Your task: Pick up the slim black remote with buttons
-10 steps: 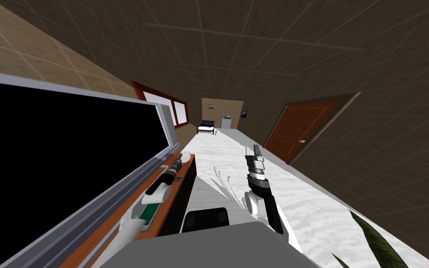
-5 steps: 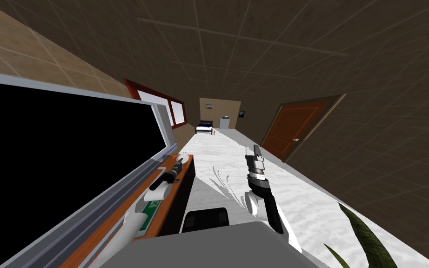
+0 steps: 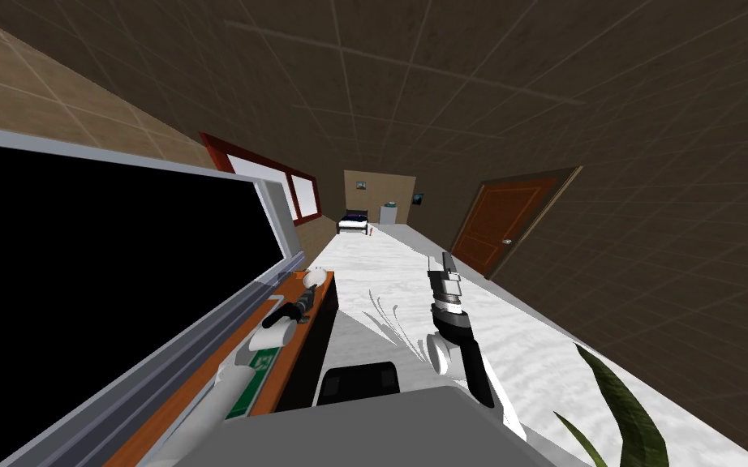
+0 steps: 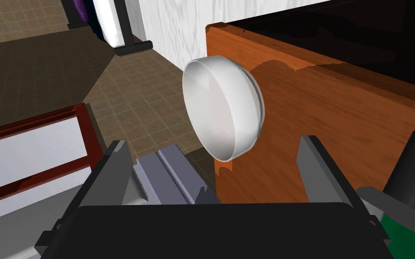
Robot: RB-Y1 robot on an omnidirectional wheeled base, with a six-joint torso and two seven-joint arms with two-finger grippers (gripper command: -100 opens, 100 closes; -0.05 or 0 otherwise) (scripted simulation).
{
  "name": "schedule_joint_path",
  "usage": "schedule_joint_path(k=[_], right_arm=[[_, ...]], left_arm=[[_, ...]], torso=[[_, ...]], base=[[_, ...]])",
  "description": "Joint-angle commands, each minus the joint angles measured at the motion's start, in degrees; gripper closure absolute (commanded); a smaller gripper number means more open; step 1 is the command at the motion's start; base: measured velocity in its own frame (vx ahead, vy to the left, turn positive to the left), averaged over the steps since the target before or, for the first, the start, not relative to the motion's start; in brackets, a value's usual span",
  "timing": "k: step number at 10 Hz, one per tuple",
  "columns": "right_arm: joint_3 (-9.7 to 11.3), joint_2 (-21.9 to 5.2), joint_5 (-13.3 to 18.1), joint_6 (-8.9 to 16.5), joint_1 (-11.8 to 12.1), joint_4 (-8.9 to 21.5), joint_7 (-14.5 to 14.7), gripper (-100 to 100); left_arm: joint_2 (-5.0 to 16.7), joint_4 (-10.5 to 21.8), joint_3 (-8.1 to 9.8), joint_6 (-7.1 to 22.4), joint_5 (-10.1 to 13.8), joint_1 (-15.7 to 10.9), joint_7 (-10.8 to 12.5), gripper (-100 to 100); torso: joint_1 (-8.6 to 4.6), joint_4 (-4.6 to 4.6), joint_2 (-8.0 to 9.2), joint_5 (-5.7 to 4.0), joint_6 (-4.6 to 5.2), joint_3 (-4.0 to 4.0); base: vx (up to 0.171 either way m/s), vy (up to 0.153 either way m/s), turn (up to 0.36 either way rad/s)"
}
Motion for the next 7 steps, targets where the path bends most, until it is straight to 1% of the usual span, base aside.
schedule_joint_path(k=[1,2,3,4,5,6,7], right_arm=[[0.0,0.0,0.0,0.0,0.0,0.0,0.0,0],[0.0,0.0,0.0,0.0,0.0,0.0,0.0,0],[0.0,0.0,0.0,0.0,0.0,0.0,0.0,0],[0.0,0.0,0.0,0.0,0.0,0.0,0.0,0],[0.0,0.0,0.0,0.0,0.0,0.0,0.0,0],[0.0,0.0,0.0,0.0,0.0,0.0,0.0,0],[0.0,0.0,0.0,0.0,0.0,0.0,0.0,0]], left_arm=[[0.0,0.7,0.17,2.7,0.2,-0.1,-0.3,-100],[0.9,3.3,0.07,4.4,1.4,-1.0,-0.9,-100],[0.9,3.3,0.07,5.5,1.4,-1.0,-0.9,-100],[0.9,3.4,0.07,5.5,1.4,-1.0,-0.9,-100],[1.8,6.0,-0.02,8.2,2.6,-1.8,-1.5,-100],[1.8,6.2,-0.02,8.3,2.6,-1.8,-1.5,-100],[2.6,8.1,-0.1,10.8,3.8,-2.6,-2.1,-100]], torso=[[0.0,0.0,0.0,0.0,0.0,0.0],[0.0,0.0,0.01,0.0,-0.02,0.01],[-0.02,0.0,-0.01,0.0,0.0,0.0],[-0.02,0.0,0.0,0.0,-0.01,0.0],[-0.04,0.01,0.05,-0.01,-0.02,0.03],[-0.03,0.01,0.04,-0.01,-0.01,0.02],[-0.03,0.01,0.01,-0.01,-0.01,0.01]], base=[[0.024,0.011,-0.046],[0.033,0.008,-0.088],[0.026,0.008,-0.042],[0.008,0.002,0.005],[0.019,0.002,-0.082],[0.026,0.007,-0.044],[0.04,0.003,-0.084]])
